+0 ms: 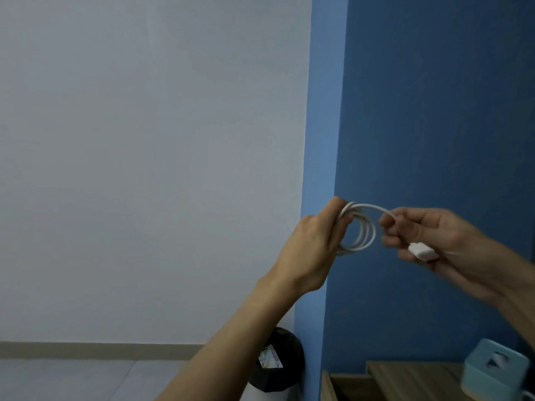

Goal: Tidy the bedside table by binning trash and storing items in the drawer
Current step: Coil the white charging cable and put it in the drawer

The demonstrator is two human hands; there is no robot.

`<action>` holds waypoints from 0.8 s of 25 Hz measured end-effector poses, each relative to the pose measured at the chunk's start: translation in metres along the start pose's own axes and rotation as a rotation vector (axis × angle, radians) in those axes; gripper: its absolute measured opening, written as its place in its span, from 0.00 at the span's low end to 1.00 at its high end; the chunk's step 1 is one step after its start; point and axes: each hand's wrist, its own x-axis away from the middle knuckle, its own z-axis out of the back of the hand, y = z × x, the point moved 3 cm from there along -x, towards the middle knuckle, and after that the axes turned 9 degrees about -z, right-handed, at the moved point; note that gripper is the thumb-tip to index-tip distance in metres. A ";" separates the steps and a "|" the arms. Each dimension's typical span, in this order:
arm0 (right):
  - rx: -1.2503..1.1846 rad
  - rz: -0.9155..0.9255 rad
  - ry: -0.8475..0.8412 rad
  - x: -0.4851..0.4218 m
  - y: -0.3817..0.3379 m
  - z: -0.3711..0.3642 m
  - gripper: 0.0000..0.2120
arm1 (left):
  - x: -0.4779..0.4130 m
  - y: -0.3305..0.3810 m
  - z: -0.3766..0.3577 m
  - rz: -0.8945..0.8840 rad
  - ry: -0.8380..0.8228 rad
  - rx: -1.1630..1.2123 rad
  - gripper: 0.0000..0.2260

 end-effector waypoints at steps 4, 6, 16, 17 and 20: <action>-0.040 0.136 0.029 0.002 -0.001 -0.010 0.25 | 0.001 0.000 -0.002 0.010 -0.001 0.002 0.08; 0.067 0.236 0.128 0.000 -0.001 -0.009 0.12 | 0.001 0.001 -0.002 0.007 0.005 0.014 0.08; 0.367 0.471 0.365 -0.002 0.011 0.000 0.11 | 0.002 0.001 -0.006 0.054 -0.012 0.310 0.08; 0.411 0.471 0.421 -0.005 0.013 0.000 0.07 | 0.002 0.002 -0.006 0.058 -0.017 0.338 0.08; 0.528 0.454 0.500 -0.009 0.018 -0.002 0.06 | 0.003 0.002 -0.006 0.076 -0.025 0.419 0.09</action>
